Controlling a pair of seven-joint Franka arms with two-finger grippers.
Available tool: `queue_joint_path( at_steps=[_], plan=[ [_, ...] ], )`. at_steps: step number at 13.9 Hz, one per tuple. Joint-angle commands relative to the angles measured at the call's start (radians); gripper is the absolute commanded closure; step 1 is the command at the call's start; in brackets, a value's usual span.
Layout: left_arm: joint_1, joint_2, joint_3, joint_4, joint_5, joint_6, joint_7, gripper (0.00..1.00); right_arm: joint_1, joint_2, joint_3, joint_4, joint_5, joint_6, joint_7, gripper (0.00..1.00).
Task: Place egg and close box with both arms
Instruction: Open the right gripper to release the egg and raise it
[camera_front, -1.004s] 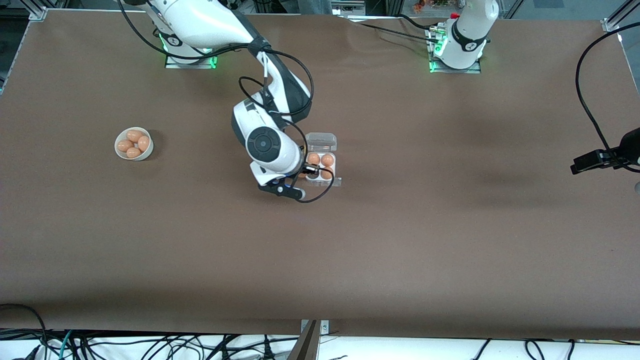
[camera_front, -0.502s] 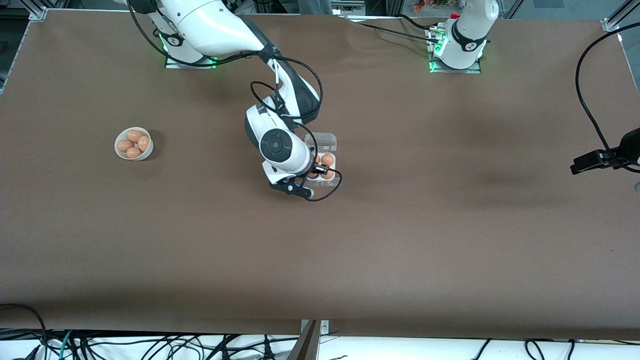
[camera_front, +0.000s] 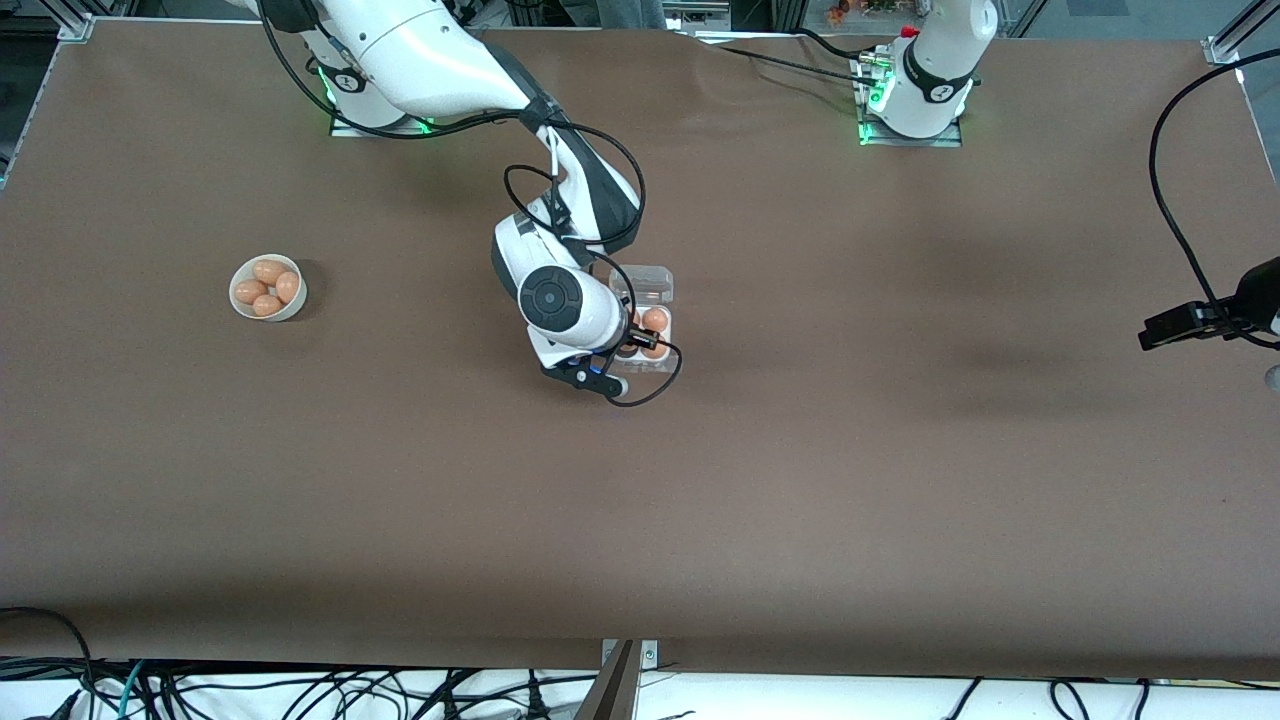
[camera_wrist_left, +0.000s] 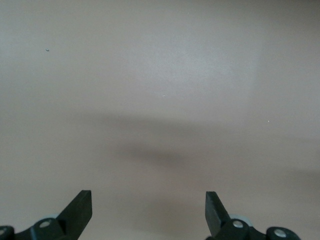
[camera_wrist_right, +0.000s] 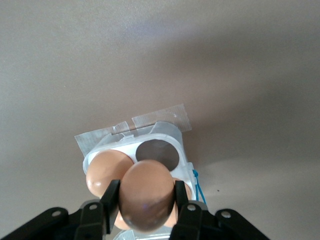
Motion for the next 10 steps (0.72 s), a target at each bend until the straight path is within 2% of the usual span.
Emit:
queue_joint_path(
  at_steps=[1,4,5,6,7,8,10],
  plan=[
    [-0.003,0.011,-0.005,0.029,-0.017,-0.013,-0.006,0.00,0.000,0.028,0.006,0.031,0.017,-0.013,0.029,0.71],
    [-0.006,0.011,-0.010,0.029,-0.017,-0.015,-0.006,0.00,0.005,0.034,0.006,0.031,0.017,-0.013,0.033,0.70],
    [-0.006,0.011,-0.010,0.029,-0.017,-0.016,-0.007,0.00,0.003,0.034,0.006,0.031,0.017,-0.013,0.035,0.68],
    [-0.006,0.011,-0.010,0.029,-0.017,-0.018,-0.007,0.00,0.003,0.034,0.006,0.031,0.017,-0.013,0.036,0.61],
    [-0.006,0.011,-0.010,0.029,-0.017,-0.018,-0.007,0.00,0.005,0.034,0.006,0.031,0.015,-0.012,0.039,0.33],
    [-0.006,0.011,-0.010,0.029,-0.017,-0.018,-0.007,0.00,0.005,0.034,0.004,0.031,0.010,-0.012,0.039,0.00],
    [-0.006,0.013,-0.010,0.027,-0.017,-0.018,-0.007,0.00,0.005,0.026,0.004,0.036,0.003,-0.012,0.039,0.00]
  ],
)
